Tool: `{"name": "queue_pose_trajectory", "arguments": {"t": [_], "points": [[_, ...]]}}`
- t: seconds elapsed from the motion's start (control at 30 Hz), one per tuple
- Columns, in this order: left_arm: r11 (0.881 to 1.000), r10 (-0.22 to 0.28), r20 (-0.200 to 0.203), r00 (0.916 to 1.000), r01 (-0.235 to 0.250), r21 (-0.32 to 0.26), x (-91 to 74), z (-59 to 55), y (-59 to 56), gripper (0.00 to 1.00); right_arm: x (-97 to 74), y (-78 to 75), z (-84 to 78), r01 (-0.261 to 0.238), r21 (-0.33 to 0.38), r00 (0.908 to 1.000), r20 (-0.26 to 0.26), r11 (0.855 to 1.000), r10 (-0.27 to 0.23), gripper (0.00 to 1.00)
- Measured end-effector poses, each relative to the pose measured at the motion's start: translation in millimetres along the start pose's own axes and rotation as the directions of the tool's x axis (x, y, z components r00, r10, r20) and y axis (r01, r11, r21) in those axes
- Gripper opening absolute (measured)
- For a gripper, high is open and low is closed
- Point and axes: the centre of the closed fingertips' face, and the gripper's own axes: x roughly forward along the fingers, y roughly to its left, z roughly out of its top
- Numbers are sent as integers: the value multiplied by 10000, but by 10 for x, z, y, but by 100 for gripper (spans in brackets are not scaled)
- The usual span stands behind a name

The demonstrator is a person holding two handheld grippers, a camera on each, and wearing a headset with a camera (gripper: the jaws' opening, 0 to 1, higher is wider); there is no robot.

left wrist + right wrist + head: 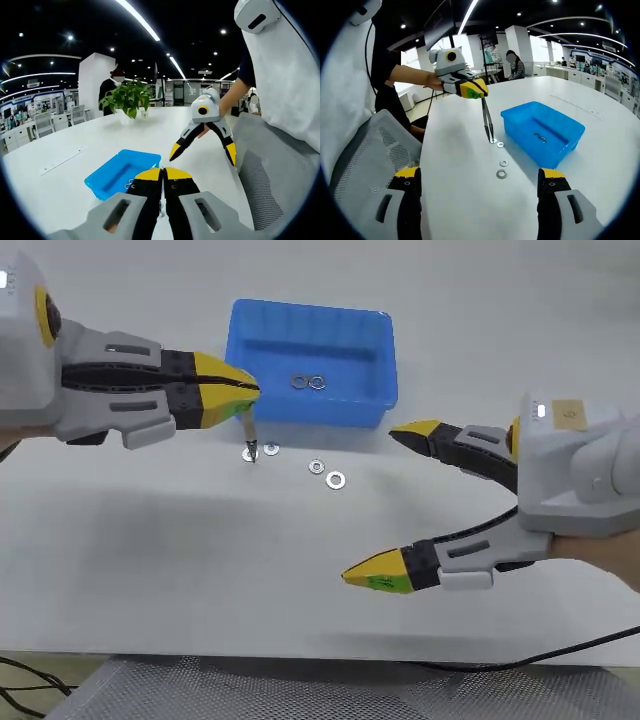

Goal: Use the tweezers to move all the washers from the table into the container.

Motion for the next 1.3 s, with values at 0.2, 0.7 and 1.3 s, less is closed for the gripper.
{"name": "queue_pose_trajectory", "arguments": {"t": [0.2,0.7,1.3], "points": [[9997,203,74,9998,-201,-167,-33,-36,20,4,34,14,17,-73,4,10000,32,10000,73,97],[9995,223,126,9997,-220,-246,3,-31,23,4,35,35,-23,-112,116,9999,-32,9999,112,96],[9949,-333,-710,9969,263,-974,-19,-51,-63,5,340,138,136,-1045,-341,9943,-254,9939,1036,78]]}}
